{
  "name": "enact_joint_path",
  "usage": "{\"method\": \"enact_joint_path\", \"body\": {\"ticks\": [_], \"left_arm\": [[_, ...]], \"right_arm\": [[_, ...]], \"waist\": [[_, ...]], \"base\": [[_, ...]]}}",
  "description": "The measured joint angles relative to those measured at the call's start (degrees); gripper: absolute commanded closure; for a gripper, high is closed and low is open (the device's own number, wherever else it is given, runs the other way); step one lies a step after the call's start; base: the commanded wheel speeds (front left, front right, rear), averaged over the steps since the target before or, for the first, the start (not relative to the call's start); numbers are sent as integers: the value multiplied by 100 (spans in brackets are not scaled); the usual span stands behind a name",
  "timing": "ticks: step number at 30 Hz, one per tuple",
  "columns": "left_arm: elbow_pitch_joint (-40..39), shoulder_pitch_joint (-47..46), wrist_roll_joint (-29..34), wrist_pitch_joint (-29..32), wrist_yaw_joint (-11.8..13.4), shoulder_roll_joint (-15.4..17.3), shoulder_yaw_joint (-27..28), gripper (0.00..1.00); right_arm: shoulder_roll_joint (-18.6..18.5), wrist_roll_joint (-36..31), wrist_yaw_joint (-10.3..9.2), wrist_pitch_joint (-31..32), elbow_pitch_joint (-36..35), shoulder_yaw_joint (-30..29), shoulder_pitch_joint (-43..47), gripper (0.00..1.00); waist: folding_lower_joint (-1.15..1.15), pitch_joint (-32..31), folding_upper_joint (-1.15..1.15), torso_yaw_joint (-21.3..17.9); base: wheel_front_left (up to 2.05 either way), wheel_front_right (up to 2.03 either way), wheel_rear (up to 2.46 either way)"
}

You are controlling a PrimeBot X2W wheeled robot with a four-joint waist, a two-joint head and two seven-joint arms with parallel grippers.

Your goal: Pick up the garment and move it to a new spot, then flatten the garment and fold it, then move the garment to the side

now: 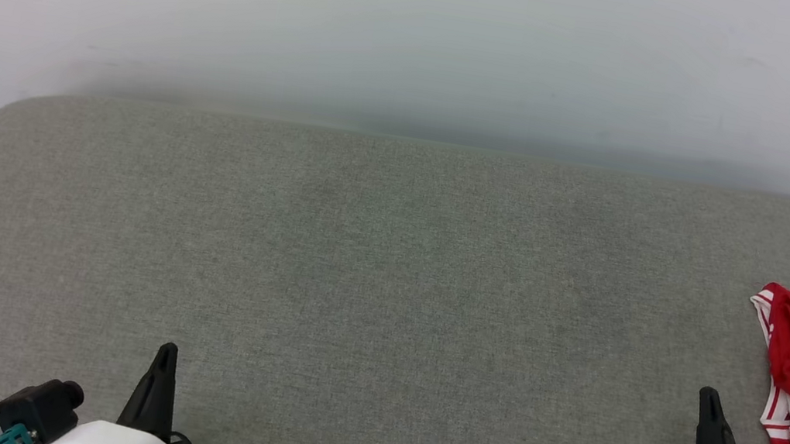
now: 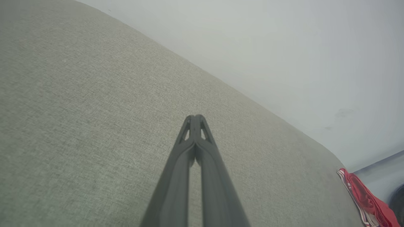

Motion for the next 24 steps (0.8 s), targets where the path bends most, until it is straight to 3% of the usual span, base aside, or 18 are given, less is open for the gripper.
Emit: {"method": "enact_joint_path", "body": {"ticks": [24], "left_arm": [[185,-329,-1986,421,-230,49,175,100]], "right_arm": [[-25,1870,-1,443,240,-29,-315,100]], "waist": [[0,4,0,-54]], "base": [[0,0,0]]}}
